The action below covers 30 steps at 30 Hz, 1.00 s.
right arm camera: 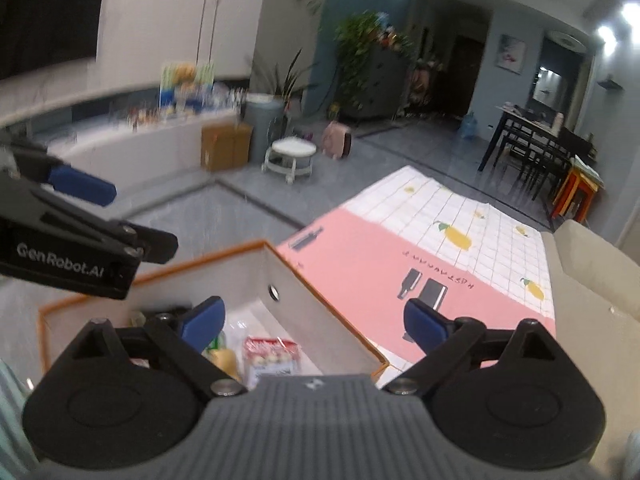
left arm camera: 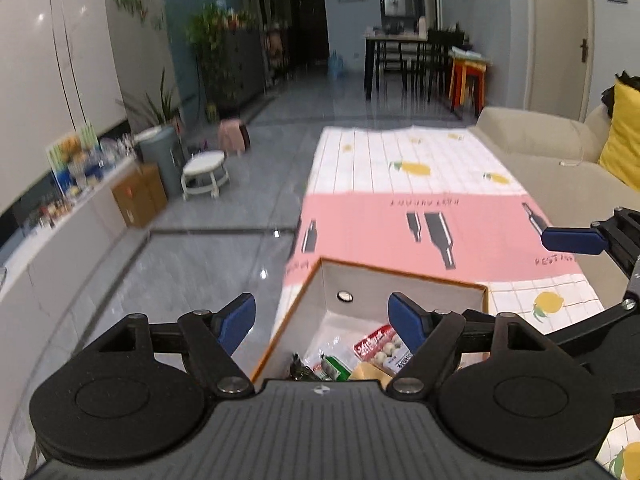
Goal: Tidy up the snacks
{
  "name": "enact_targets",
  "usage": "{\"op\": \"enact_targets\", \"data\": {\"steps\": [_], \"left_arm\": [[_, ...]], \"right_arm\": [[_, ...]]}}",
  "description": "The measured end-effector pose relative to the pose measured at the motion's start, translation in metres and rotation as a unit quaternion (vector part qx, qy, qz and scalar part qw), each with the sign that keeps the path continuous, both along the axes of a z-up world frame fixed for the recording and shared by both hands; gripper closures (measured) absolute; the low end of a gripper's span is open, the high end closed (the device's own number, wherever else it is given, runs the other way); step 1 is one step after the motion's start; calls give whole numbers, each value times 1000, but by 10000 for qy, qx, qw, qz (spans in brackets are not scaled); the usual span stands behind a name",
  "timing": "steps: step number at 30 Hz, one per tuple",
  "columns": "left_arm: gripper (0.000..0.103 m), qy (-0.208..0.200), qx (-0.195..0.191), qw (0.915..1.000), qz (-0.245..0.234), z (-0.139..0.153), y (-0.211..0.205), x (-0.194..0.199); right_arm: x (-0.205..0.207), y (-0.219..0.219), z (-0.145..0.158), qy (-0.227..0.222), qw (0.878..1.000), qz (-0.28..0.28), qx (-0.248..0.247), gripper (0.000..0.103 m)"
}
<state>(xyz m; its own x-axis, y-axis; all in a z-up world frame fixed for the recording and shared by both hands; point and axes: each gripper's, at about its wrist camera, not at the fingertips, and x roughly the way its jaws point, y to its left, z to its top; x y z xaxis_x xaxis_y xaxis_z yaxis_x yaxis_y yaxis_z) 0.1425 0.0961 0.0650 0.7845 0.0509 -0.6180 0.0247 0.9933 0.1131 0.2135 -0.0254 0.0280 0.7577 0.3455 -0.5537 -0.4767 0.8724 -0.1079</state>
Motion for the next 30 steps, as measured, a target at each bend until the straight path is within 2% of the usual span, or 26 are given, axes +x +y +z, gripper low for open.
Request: {"op": "enact_targets", "data": {"steps": [4, 9, 16, 21, 30], "left_arm": [[14, -419, 267, 9988, 28, 11, -6, -25], [14, -1002, 666, 9926, 190, 18, -21, -60], [11, -1293, 639, 9890, 329, 19, -33, -93], [8, -1205, 474, 9901, 534, 14, -32, -109], [8, -335, 299, 9968, 658, -15, -22, -117]], "right_arm": [[-30, -10, 15, -90, 9989, -82, 444, 7], [-69, -25, 27, -184, 9951, -248, 938, 4], [-123, -39, 32, -316, 9920, -451, 1133, 4], [-143, -51, 24, -163, 9895, -610, 1300, 4], [-156, -55, -3, 97, 9917, -646, 1104, 4]]}}
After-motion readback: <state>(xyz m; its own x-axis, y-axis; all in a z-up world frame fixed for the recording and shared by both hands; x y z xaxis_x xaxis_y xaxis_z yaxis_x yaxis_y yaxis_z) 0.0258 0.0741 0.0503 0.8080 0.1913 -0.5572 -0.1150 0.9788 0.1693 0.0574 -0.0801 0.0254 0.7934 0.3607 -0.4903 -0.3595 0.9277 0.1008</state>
